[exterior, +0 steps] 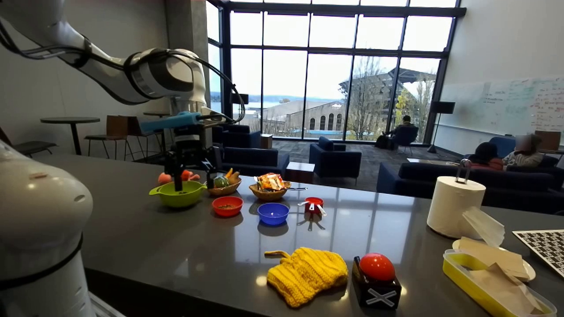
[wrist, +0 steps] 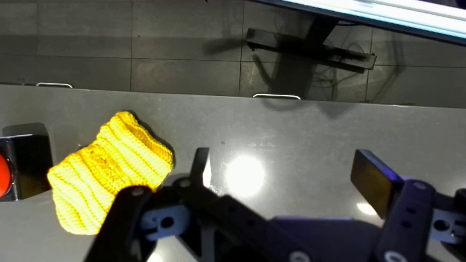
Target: Remove the spoon in the yellow basket and use it to stir the content in the orange bowl
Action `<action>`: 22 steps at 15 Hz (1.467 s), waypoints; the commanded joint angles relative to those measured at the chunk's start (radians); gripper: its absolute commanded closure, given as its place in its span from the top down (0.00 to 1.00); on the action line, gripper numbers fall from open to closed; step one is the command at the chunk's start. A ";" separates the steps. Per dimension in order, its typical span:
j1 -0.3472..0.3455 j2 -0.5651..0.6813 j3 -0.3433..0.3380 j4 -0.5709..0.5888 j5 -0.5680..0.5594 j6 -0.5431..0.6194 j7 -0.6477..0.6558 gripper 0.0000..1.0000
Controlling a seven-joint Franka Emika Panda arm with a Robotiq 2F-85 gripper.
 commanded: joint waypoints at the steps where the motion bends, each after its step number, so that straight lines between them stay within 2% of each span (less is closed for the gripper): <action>1: -0.003 0.147 -0.022 0.033 -0.017 0.106 0.001 1.00; 6: -0.012 0.361 -0.027 0.117 -0.013 0.235 -0.011 1.00; 10: -0.023 0.540 -0.026 0.247 -0.024 0.292 -0.008 1.00; 22: -0.045 0.907 -0.041 0.691 -0.010 0.286 -0.062 1.00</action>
